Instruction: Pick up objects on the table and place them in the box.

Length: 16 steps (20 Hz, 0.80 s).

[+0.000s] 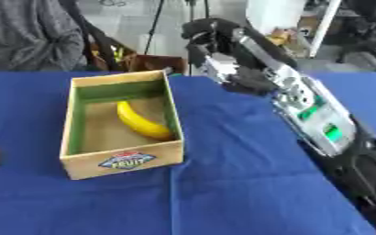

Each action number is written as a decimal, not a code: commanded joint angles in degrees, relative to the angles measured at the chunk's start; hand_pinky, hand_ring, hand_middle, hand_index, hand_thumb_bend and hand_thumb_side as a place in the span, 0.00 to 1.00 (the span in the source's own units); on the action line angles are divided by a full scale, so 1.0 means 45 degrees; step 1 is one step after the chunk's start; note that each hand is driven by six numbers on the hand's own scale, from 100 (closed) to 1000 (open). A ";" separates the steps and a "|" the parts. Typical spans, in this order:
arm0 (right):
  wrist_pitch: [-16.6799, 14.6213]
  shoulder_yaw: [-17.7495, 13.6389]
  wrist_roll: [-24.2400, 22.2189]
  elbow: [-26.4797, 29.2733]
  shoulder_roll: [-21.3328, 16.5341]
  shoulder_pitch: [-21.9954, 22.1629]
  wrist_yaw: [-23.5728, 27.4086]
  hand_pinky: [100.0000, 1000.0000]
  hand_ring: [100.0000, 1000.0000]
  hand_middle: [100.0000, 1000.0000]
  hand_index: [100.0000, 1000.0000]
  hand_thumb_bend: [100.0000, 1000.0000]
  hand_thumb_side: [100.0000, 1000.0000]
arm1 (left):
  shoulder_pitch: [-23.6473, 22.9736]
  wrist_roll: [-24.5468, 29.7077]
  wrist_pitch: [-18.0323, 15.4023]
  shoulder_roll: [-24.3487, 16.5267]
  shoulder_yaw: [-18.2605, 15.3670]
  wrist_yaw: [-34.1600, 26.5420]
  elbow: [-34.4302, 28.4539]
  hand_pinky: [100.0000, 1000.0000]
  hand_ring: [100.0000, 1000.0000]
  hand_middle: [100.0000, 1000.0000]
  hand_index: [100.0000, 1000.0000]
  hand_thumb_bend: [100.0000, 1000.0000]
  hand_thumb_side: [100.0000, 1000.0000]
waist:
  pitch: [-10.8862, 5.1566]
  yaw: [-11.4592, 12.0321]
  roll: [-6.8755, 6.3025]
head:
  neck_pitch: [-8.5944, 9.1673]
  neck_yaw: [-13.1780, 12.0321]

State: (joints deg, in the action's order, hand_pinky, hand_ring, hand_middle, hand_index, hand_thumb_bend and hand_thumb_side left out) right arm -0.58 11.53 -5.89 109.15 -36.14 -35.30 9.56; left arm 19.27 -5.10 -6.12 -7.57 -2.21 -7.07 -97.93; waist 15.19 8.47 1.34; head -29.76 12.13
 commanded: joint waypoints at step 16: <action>-0.1654 -0.1800 -0.1787 0.1209 0.1353 0.6232 0.5268 0.82 0.86 0.87 0.95 0.71 0.60 | -0.0524 -0.0350 -0.0049 -0.0364 -0.0378 0.0124 -0.0109 0.56 0.65 0.43 0.51 0.46 0.95 | -0.0426 -0.1990 -0.0389 | -0.0187 -0.1033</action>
State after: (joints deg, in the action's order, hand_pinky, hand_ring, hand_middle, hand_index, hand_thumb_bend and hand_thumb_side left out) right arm -7.57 4.22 -13.60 113.43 -30.25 -7.03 32.12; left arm 16.58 -6.49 -6.27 -8.08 -3.45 -6.58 -97.77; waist 14.29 -0.41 -0.44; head -30.24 7.63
